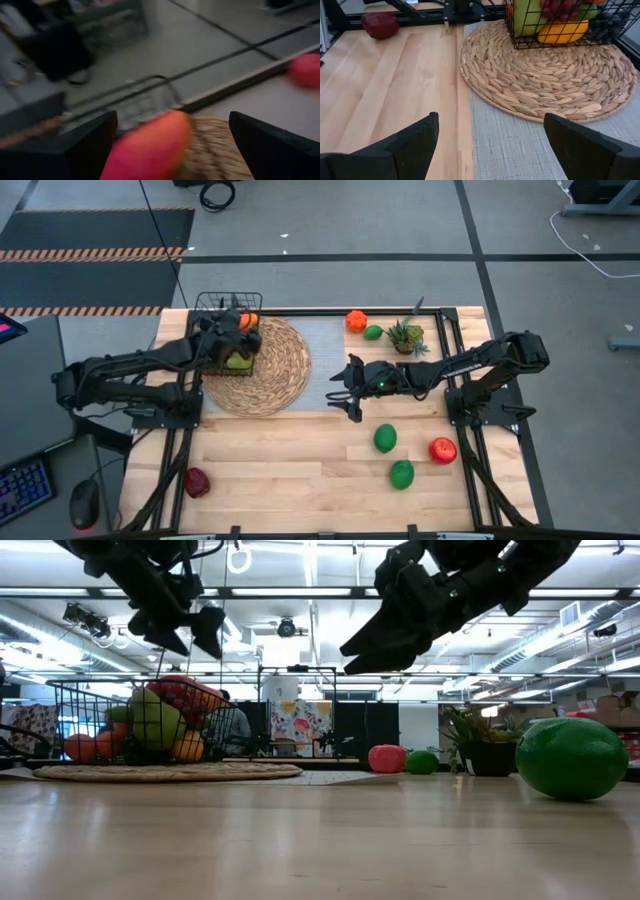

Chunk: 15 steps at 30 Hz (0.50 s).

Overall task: Build produce basket
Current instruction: Put the dark red apple into the wire basket

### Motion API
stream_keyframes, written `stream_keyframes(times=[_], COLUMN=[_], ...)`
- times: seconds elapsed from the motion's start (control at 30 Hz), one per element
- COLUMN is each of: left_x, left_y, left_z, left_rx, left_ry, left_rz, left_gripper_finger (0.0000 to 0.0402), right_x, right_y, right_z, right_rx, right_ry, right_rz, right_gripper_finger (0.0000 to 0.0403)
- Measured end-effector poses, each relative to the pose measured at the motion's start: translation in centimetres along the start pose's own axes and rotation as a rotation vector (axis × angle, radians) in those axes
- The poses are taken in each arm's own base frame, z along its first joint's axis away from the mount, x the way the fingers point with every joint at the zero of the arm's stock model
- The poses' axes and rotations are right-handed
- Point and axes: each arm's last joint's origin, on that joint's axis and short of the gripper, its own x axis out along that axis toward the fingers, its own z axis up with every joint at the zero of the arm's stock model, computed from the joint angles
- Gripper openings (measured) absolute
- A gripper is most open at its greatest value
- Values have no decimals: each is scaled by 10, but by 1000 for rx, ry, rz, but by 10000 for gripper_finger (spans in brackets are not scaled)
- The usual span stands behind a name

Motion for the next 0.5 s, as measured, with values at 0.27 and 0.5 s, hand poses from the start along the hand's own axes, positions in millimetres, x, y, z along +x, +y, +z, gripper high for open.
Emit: stream_keyframes(times=[0.27, 0.5], left_x=[-26, -60], left_y=[-26, -48], left_z=[-7, -20], left_rx=[-53, -11], left_ry=[15, 78], left_rz=[-248, -532], left_gripper_finger=[389, 389], right_x=[0, 0], right_y=[-2, -2], right_z=[0, 0], right_rx=[2, -10], right_ry=[1, 1], right_rz=[-5, -3], right_gripper_finger=[365, 365])
